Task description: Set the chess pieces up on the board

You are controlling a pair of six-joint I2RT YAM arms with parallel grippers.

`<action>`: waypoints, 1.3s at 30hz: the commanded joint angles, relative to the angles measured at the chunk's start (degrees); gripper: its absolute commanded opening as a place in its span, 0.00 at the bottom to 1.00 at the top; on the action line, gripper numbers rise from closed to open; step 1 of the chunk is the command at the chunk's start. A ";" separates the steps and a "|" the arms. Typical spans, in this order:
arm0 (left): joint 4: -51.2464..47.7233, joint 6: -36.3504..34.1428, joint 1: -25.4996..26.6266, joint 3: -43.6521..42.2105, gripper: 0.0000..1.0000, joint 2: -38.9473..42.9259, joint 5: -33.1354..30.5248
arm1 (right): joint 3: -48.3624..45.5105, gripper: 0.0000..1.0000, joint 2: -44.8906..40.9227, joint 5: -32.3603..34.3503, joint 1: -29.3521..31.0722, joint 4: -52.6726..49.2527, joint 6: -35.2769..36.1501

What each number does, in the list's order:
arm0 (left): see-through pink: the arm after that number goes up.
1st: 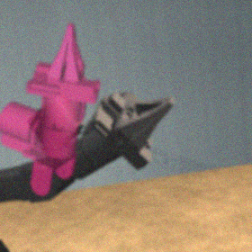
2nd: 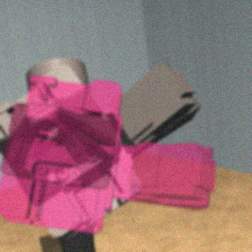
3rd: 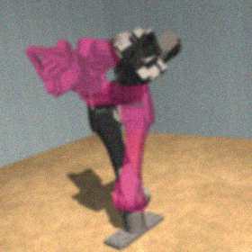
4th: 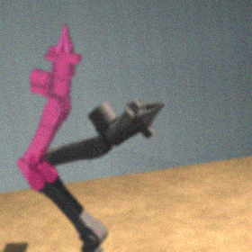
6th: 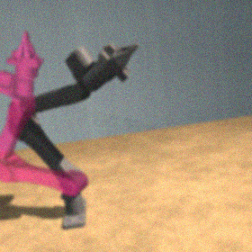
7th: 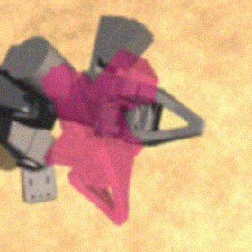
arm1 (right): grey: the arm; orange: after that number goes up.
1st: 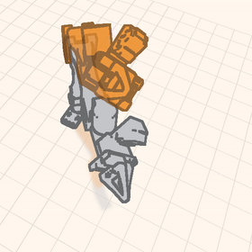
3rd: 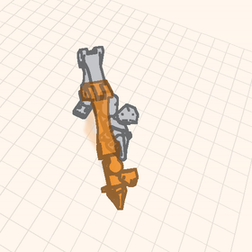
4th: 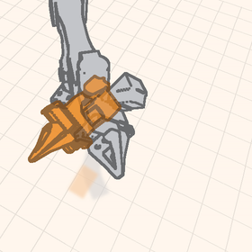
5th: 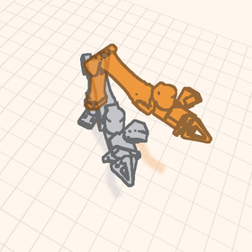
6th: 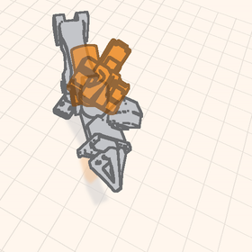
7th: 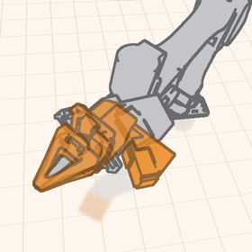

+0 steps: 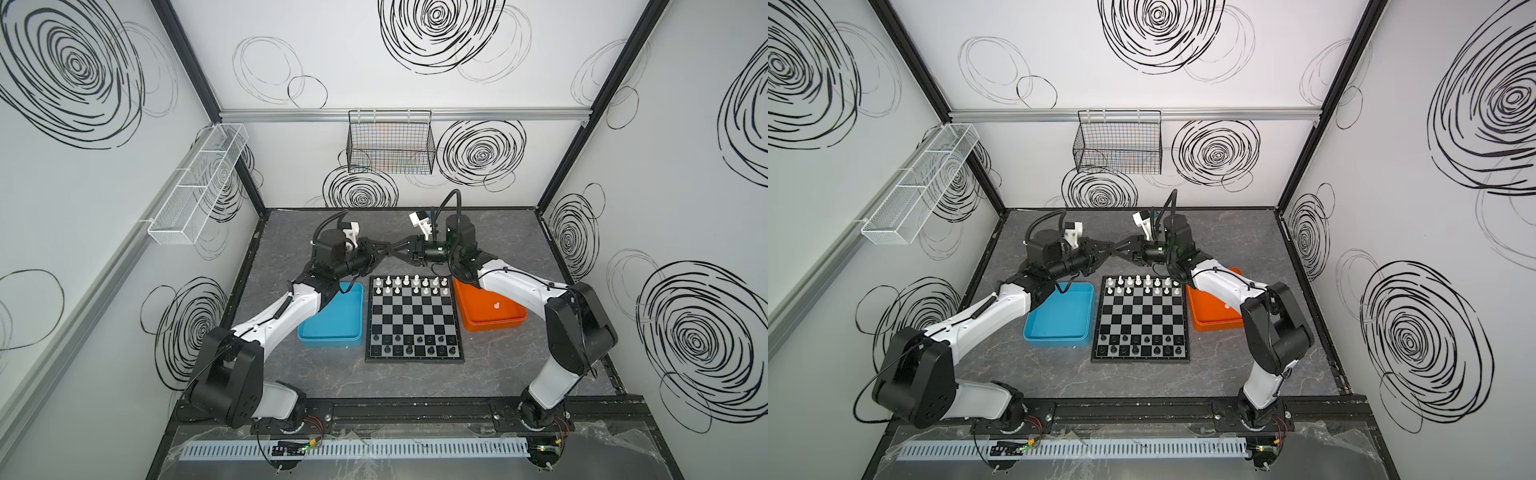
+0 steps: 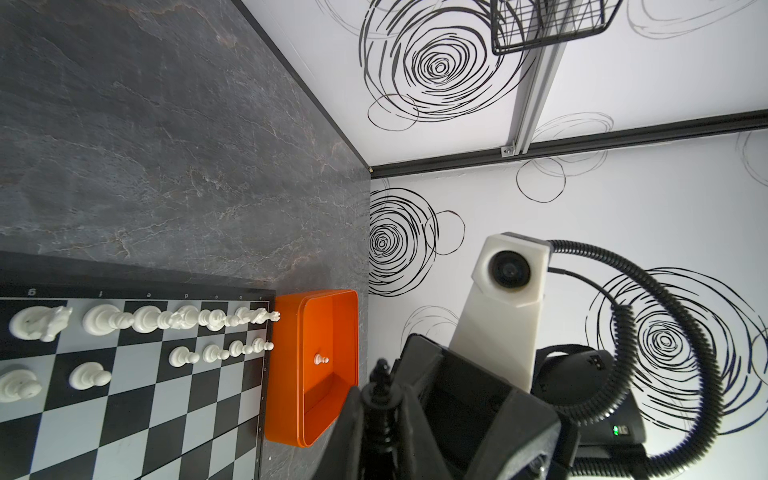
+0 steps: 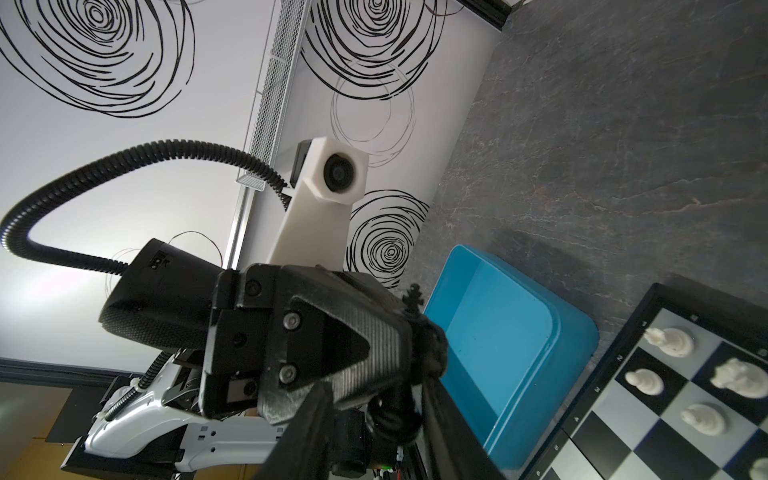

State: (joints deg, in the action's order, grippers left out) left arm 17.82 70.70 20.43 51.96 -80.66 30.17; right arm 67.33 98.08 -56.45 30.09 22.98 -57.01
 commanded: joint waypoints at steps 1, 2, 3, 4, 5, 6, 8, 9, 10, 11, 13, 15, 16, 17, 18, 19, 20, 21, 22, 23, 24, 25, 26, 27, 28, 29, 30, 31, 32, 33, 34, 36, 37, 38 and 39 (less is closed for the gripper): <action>1.73 -0.30 0.25 0.42 0.00 0.42 0.50 | -0.04 0.39 0.03 -1.23 0.85 0.10 -0.64; 1.69 -0.30 0.29 0.49 0.00 0.37 0.50 | -0.02 0.39 0.01 -1.21 0.80 -0.04 -0.60; 1.71 -0.30 0.26 0.51 0.00 0.41 0.50 | -0.01 0.39 0.09 -1.21 0.79 -0.05 -0.64; 1.66 -0.30 0.18 0.59 0.00 0.37 0.50 | 0.08 0.39 0.26 -1.21 0.77 -0.26 -0.64; 1.67 -0.25 0.14 0.58 0.00 0.45 0.50 | 0.20 0.39 0.40 -1.21 0.81 -0.65 -0.60; 1.72 -0.21 0.14 0.59 0.00 0.43 0.58 | 0.24 0.38 0.51 -1.36 0.78 -0.52 -0.60; 1.76 -0.25 0.00 0.63 0.00 0.50 0.59 | 0.35 0.35 0.62 -1.46 0.80 -0.54 -0.64; 1.78 -0.21 -0.02 0.66 0.00 0.55 0.58 | 0.43 0.33 0.62 -1.44 0.82 -0.56 -0.64; 1.80 -0.21 0.02 0.66 0.00 0.51 0.58 | 0.42 0.31 0.70 -1.39 0.78 -0.65 -0.64; 1.80 -0.21 0.05 0.60 0.00 0.56 0.59 | 0.43 0.29 0.73 -1.39 0.76 -0.66 -0.73; 1.83 -0.28 0.08 0.59 0.00 0.59 0.67 | 0.32 0.29 0.72 -1.39 0.83 -0.66 -0.73; 1.79 -0.35 0.12 0.46 0.00 0.51 0.68 | 0.30 0.28 0.79 -1.38 0.76 -0.44 -0.90; 1.78 -0.31 0.06 0.42 0.00 0.51 0.68 | 0.37 0.28 0.79 -1.45 0.81 -0.30 -0.99; 1.82 -0.30 0.12 0.34 0.00 0.50 0.68 | 0.49 0.29 0.93 -1.68 0.85 -0.13 -1.14; 1.92 -0.30 0.08 0.33 0.00 0.49 0.68 | 0.56 0.31 1.06 -1.82 0.88 -0.19 -1.17; 1.87 -0.30 0.12 0.33 0.00 0.43 0.68 | 0.55 0.32 1.06 -1.78 0.85 -0.17 -1.17; 2.04 -0.21 0.06 0.33 0.00 0.46 0.76 | 0.56 0.32 1.14 -1.74 0.90 -0.28 -1.13; 2.21 -0.12 0.06 0.33 0.00 0.44 0.81 | 0.63 0.32 1.27 -1.79 0.94 -0.51 -1.22; 2.34 -0.09 0.14 0.30 0.00 0.42 0.76 | 0.70 0.32 1.45 -1.94 0.94 -0.67 -1.17; 2.45 -0.04 0.13 0.42 0.00 0.41 0.76 | 0.72 0.31 1.66 -2.08 1.01 -0.74 -1.25; 2.48 -0.01 0.09 0.42 0.00 0.41 0.76 | 0.86 0.31 1.90 -2.24 1.14 -0.82 -1.26; 2.48 0.04 0.00 0.42 0.00 0.37 0.77 | 1.00 0.31 2.11 -2.42 1.18 -0.91 -1.28; 2.60 0.10 0.01 0.39 0.00 0.41 0.85 | 1.08 0.29 2.28 -2.44 1.22 -1.02 -1.28; 2.57 0.13 -0.02 0.42 0.00 0.42 0.85 | 1.13 0.28 2.38 -2.46 1.27 -1.09 -1.26; 2.62 0.14 -0.07 0.32 0.00 0.42 0.85 | 1.18 0.27 2.46 -2.50 1.29 -1.16 -1.26; 2.67 0.18 -0.14 0.31 0.00 0.37 0.85 | 1.19 0.26 2.52 -2.53 1.31 -1.27 -1.26; 2.81 0.20 -0.22 0.24 0.00 0.45 0.85 | 1.21 0.25 2.55 -2.43 1.32 -1.37 -1.26; 2.83 0.20 -0.30 0.12 0.00 0.53 0.84 | 1.10 0.23 2.47 -2.44 1.31 -1.44 -1.21; 2.83 0.30 -0.39 0.05 0.00 0.55 0.76 | 1.13 0.22 2.47 -2.53 1.29 -1.45 -1.17; 2.91 0.32 -0.52 0.07 0.00 0.68 0.76 | 1.11 0.21 2.39 -2.61 1.33 -1.44 -1.17; 2.92 0.30 -0.62 -0.02 0.00 0.73 0.80 | 1.05 0.20 2.31 -2.52 1.29 -1.45 -1.17; 2.87 0.32 -0.63 -0.02 0.00 0.80 0.76 | 1.05 0.19 2.13 -2.35 1.36 -1.56 -1.08; 2.91 0.25 -0.65 -0.12 0.00 0.86 0.76 | 1.05 0.19 2.16 -2.31 1.29 -1.59 -1.08; 3.03 0.29 -0.63 -0.19 0.01 0.84 0.76 | 1.01 0.19 2.01 -2.27 1.29 -1.56 -1.00; 3.04 0.32 -0.57 -0.27 0.02 0.86 0.84 | 0.96 0.19 1.90 -2.13 1.22 -1.71 -0.93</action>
State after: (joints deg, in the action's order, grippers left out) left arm 16.36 70.74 19.77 51.77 -80.68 29.65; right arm 67.40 99.70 -57.69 30.33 22.15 -57.89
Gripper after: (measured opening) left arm 0.154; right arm 0.198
